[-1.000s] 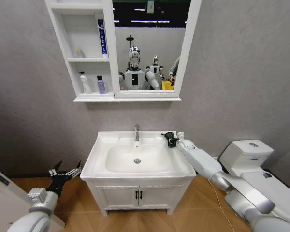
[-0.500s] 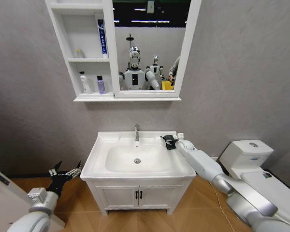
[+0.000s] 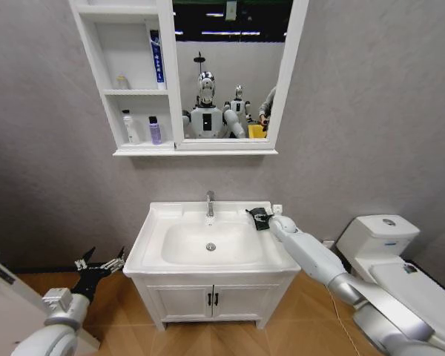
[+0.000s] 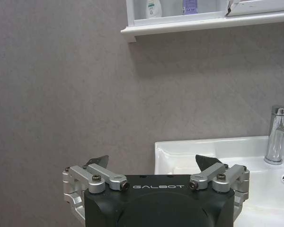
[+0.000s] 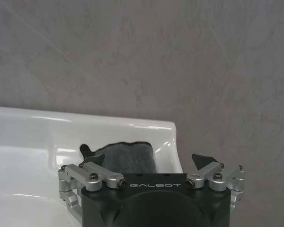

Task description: Move facial cleanser and shampoo from washbasin to cabinet, then wipe washbasin with towel.

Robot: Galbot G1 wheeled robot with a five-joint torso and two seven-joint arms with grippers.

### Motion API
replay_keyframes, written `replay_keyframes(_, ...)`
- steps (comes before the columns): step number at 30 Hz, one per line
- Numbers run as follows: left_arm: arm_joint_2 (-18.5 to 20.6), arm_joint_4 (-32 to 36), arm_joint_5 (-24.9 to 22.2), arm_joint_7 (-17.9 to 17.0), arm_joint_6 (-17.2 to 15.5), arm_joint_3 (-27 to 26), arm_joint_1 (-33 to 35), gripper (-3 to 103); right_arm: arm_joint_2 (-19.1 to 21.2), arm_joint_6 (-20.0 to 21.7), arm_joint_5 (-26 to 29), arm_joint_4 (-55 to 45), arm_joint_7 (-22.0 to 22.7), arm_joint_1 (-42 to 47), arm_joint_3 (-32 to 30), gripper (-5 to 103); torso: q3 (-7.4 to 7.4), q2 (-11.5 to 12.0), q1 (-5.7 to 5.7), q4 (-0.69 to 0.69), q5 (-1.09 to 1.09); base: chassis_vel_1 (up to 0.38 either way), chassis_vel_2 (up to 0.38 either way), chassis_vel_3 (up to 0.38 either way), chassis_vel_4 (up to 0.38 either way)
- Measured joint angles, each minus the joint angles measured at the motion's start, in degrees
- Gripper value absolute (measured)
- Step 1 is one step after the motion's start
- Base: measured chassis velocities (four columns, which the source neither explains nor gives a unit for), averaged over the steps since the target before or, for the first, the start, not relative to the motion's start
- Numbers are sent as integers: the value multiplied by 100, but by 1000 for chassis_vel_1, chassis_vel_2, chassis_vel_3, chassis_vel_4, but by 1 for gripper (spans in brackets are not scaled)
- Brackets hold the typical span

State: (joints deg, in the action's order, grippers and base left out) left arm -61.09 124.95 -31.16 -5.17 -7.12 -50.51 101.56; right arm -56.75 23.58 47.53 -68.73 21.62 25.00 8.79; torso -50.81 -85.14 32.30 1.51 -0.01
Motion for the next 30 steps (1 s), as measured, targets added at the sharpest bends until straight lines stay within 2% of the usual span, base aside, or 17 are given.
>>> replay_keyframes(4, 0, 1, 0, 1, 0, 0, 0, 100, 259, 120, 11, -742, -117, 326, -286, 100, 1, 0, 0, 0, 0, 0, 0, 0, 0)
replay_keyframes(6, 0, 1, 0, -1, 0, 0, 0, 100, 511, 33, -255, -1254, -376, 683, -599, 100, 0, 0, 0, -1, 1, 0, 0, 0, 0)
replay_keyframes(8, 0, 0, 0, 0, 0, 0, 0, 100, 976, -386, -525, -2208, -644, 1531, -1225, 100, 1, 0, 0, 0, 0, 0, 0, 0, 0)
replay_keyframes(9, 0, 0, 0, 0, 0, 0, 0, 100, 976, -386, -525, -2208, -644, 1531, -1225, 100, 1, 0, 0, 0, 0, 0, 0, 0, 0)
replay_keyframes(12, 0, 1, 0, 1, 0, 1, -1, 100, 1420, -670, -623, -3333, -681, 3019, -2307, 100, 1, 0, -1, 1, 3, 0, 0, 0, 0)
replay_keyframes(13, 0, 1, 0, 1, 0, 1, -1, 100, 1420, -670, -623, -3333, -681, 3019, -2307, 100, 1, 0, -1, 1, 3, 0, 0, 0, 0)
replay_keyframes(15, 0, 0, 0, 0, 0, 0, 0, 100, 1523, -797, -743, -4021, -755, 4365, -3473, 100, 2, 0, -1, -1, -3, 0, 0, 0, 0)
replay_keyframes(16, 0, 0, 0, 0, 0, 0, 0, 100, 1523, -797, -743, -4021, -755, 4365, -3473, 100, 2, 0, -1, -1, -3, 0, 0, 0, 0)
replay_keyframes(19, 1, 0, 0, 0, 0, 0, 0, 100, 1103, -1244, -1364, -4878, -1154, 6621, -5324, 100, 1, -1, -1, 3, 2, 0, 0, 0, 0)
replay_keyframes(20, 1, 0, 0, 0, 0, -1, -1, 100, 881, -1371, -1493, -5116, -1255, 7224, -5743, 100, 2, -1, -1, 2, -1, 0, 0, 0, 0)
replay_keyframes(21, 1, 0, 0, 0, 0, -1, -1, 100, 881, -1371, -1493, -5116, -1255, 7224, -5743, 100, 2, -1, -1, 2, -1, 0, 0, 0, 0)
replay_keyframes(23, 1, 0, 0, 2, 0, 1, 0, 100, 175, -1676, -1716, -5656, -1485, 8391, -6526, 100, 2, -1, -3, 4, 0, 0, 0, 0, 0)
replay_keyframes(24, 1, 0, 0, 2, 0, 1, 0, 100, 175, -1676, -1716, -5656, -1485, 8391, -6526, 100, 2, -1, -3, 4, 0, 0, 0, 0, 0)
replay_keyframes(26, 0, -1, 0, 0, 0, 0, 0, 100, -697, -2039, -1894, -5974, -1702, 9037, -6901, 100, 2, -1, -4, 1, -3, 0, 0, 0, 0)
replay_keyframes(27, 0, -1, 0, 0, 0, 0, 0, 100, -697, -2039, -1894, -5974, -1702, 9037, -6901, 100, 2, -1, -4, 1, -3, 0, 0, 0, 0)
replay_keyframes(29, 0, 0, 0, 1, 0, 0, 0, 100, -1450, -2411, -2046, -6140, -1780, 9428, -6970, 100, 2, -2, -4, 4, -1, 0, 0, 0, 0)
replay_keyframes(30, 0, 0, 0, 1, 0, 0, 0, 100, -1450, -2411, -2046, -6140, -1780, 9428, -6970, 100, 2, -2, -4, 4, -1, 0, 0, 0, 0)
